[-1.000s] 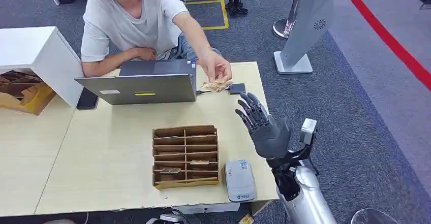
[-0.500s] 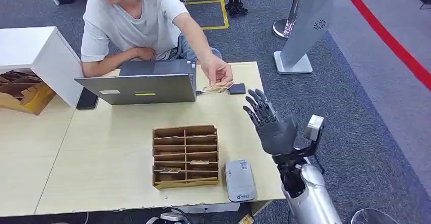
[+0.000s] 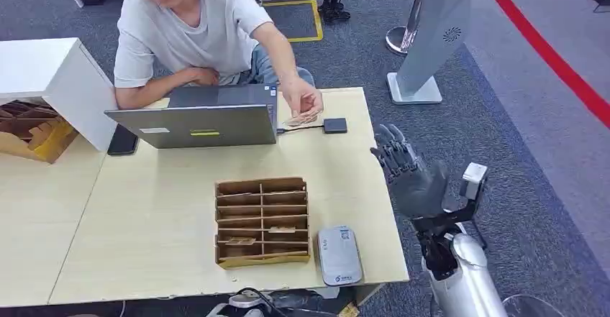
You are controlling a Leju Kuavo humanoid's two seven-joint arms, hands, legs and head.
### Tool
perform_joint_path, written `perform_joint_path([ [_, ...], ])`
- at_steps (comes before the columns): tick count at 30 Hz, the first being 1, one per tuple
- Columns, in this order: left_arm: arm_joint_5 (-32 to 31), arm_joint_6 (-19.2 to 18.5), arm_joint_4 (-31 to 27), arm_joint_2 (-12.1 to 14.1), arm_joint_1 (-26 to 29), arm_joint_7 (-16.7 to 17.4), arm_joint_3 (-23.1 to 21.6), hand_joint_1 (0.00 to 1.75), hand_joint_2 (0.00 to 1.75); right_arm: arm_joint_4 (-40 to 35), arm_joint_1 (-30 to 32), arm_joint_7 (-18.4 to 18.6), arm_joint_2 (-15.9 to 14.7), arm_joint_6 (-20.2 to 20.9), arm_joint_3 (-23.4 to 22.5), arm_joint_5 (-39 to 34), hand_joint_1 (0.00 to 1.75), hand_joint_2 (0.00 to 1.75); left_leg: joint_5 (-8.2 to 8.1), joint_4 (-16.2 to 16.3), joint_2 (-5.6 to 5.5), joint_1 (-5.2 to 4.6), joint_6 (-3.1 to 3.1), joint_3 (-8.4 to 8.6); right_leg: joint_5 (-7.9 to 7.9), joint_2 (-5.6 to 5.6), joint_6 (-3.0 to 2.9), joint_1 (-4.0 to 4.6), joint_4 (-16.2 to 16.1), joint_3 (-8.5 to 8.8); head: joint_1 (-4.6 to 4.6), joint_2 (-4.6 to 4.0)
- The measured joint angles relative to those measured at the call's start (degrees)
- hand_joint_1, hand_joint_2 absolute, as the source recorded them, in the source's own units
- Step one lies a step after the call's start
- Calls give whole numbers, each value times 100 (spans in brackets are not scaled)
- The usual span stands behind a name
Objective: Pass the card to the sensor for recognition and then transmit it.
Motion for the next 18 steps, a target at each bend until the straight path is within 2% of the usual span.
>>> perform_joint_path([
  [1, 1056, 584, -11, 174, 130, 7, 324, 0, 0, -247, 235, -4, -57, -215, -91, -70, 0, 0, -2, -2, -6, 2, 2, -4, -5, -7, 2, 2, 0, 1, 6, 0],
  [2, 1840, 951, -11, 262, 308, -110, 735, 0, 0, -477, 464, 7, -105, -264, -175, -107, 0, 0, -5, -3, -4, 2, -2, -5, -7, -4, 1, 3, 0, -4, 0, 0],
  [4, 2617, 1181, -9, 418, 426, -247, 1397, 0, 0, -733, 744, 26, -153, -308, -327, -146, 0, 0, -9, -5, 4, 2, 0, -7, -7, 5, 1, 2, 1, -11, -7, 0],
  [6, 2548, 1218, -9, 529, 451, -202, 1756, 0, 0, -919, 894, 57, -210, -301, -428, -142, 0, 0, -8, -10, 1, 1, -1, -8, -9, 0, 1, 1, 1, -10, -2, 0],
  [9, 2539, 1192, -9, 518, 485, -61, 2122, 0, 0, -1055, 948, 105, -221, -296, -470, -118, 0, 0, -8, -10, 6, 2, -1, -7, -7, 4, 0, 1, 1, -8, -2, 0],
  [18, 2607, 1236, -9, 561, 580, -7, 2573, 0, 0, -1383, 1172, 133, -227, -296, -544, -24, 0, 0, -8, -7, 1, -3, 1, -6, -7, -1, 1, -2, 0, -1, -2, 0],
])
